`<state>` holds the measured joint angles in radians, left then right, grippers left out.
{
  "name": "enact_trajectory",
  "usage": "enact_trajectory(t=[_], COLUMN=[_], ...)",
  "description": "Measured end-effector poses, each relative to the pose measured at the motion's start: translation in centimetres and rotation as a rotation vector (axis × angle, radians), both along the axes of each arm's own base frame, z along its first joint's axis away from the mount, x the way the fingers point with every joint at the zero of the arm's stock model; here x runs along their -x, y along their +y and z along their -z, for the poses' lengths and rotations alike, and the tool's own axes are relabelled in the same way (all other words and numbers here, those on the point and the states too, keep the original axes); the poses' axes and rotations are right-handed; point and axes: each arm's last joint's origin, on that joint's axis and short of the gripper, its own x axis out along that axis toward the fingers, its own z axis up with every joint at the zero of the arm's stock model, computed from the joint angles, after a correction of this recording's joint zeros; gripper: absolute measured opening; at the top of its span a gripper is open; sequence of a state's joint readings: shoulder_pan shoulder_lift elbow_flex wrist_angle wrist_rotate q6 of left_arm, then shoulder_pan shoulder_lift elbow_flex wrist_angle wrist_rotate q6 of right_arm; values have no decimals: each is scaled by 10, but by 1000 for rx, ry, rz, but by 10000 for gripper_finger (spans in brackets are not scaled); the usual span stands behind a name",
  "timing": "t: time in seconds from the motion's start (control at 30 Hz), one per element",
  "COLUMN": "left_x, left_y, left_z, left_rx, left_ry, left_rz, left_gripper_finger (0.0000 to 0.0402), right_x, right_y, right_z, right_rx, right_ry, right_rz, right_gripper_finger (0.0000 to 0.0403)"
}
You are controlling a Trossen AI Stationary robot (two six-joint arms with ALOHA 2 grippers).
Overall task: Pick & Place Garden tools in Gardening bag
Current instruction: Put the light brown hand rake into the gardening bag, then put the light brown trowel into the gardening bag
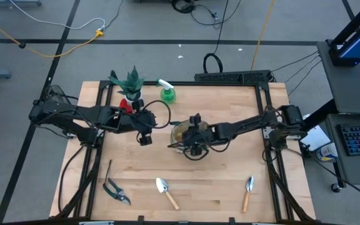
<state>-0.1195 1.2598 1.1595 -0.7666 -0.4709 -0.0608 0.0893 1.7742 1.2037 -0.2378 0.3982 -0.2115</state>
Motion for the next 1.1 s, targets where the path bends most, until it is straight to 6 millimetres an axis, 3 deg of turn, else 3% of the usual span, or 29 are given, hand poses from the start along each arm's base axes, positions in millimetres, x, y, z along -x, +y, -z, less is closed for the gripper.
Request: enact_trajectory(t=[0.2,0.7,1.1], left_x=[0,2,2], left_y=[0,0,0], left_z=[0,1,2], left_rx=[1,3,14], left_ry=[-1,21,21], left_rz=[-1,-5,-18], left_gripper_finger=[145,145,145], right_x=[-4,-7,-6], right_y=[-10,-26,-27], right_z=[9,9,7], right_rx=[-63,-204,-205], right_ry=[22,0,-5], right_rz=[-34,-86,-84], right_gripper_finger=[65,103,172])
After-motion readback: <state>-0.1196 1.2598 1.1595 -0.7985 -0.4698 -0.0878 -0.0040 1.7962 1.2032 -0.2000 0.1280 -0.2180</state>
